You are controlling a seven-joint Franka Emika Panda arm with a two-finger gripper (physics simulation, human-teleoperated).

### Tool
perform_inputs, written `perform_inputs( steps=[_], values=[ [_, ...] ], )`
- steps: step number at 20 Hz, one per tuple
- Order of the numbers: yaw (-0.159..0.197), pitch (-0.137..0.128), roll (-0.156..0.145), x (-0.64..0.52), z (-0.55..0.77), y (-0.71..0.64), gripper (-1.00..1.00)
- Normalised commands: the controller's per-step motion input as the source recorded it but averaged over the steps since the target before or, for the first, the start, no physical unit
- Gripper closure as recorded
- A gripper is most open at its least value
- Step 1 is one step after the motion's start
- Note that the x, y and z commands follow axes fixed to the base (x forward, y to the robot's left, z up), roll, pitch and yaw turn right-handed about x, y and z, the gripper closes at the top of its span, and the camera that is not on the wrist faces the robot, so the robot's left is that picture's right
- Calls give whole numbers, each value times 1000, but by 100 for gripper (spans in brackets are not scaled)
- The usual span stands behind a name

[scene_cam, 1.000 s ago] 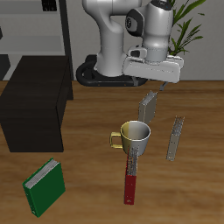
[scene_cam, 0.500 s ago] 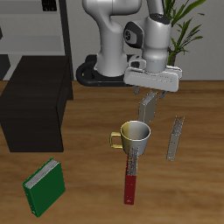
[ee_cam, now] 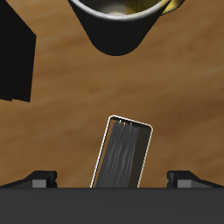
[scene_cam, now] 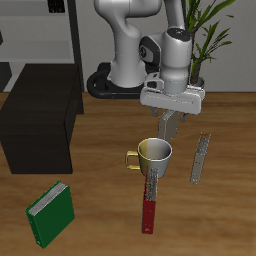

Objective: Place the right yellow book in the top region of the shelf

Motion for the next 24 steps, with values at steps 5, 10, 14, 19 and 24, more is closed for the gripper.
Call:
perform_inputs(
  steps=[5, 10, 14, 19, 24],
  values=[
    [-10, 32, -38, 125, -97, -84, 100],
    [-1, 9, -1, 129, -69, -100, 100],
    [6, -6, -8, 68, 63, -128, 100],
    [92, -40, -66, -18, 257, -246, 100],
    [80, -36, -87, -68, 391, -342, 100]
  ],
)
